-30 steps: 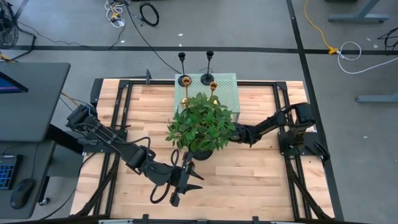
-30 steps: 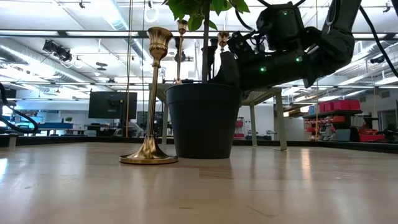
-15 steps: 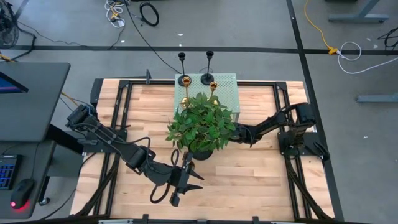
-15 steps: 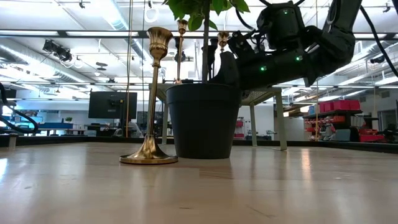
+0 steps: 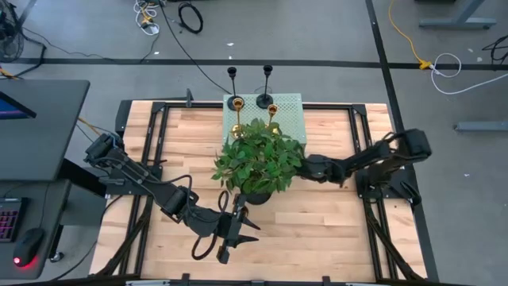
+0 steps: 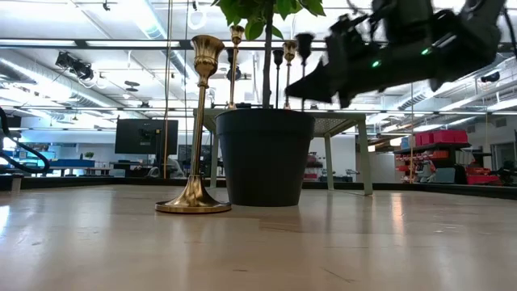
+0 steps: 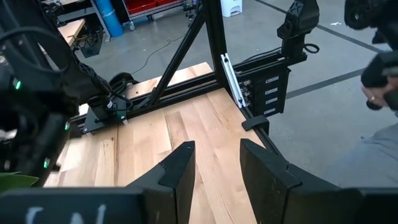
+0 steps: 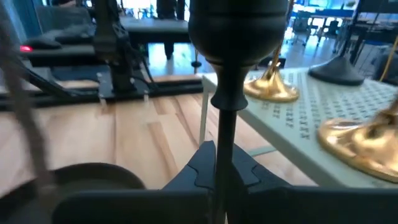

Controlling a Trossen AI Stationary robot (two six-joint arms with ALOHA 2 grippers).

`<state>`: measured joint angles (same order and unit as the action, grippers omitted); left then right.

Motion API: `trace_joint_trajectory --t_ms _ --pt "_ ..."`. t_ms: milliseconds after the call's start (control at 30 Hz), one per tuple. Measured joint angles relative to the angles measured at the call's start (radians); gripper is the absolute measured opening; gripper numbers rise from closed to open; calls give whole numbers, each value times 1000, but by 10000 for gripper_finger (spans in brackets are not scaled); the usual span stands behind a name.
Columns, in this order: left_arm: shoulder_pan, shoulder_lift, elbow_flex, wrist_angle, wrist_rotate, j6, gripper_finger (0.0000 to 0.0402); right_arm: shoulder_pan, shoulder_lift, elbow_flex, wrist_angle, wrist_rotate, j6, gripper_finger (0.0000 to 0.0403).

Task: Pick & Place candle stick holders
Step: Put the black candle holder on the shelf

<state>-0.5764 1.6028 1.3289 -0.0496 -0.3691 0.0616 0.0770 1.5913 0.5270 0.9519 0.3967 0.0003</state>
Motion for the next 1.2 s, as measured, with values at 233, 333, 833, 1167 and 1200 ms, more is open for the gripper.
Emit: trace_joint_trajectory --t_ms 233,333,833,1167,1200 --pt "0 0 0 -1 0 0 131 47 -209 -63 -131 77 7 5" --pt "0 0 0 -1 0 1 131 70 -302 -63 -241 99 13 5" --pt "0 0 0 -3 0 3 131 150 -614 -40 -394 176 -17 4" --pt "0 0 0 -9 0 3 131 -22 -641 246 -805 136 -103 4" --pt "0 0 0 -9 0 3 131 -52 -641 259 -819 108 -107 4"
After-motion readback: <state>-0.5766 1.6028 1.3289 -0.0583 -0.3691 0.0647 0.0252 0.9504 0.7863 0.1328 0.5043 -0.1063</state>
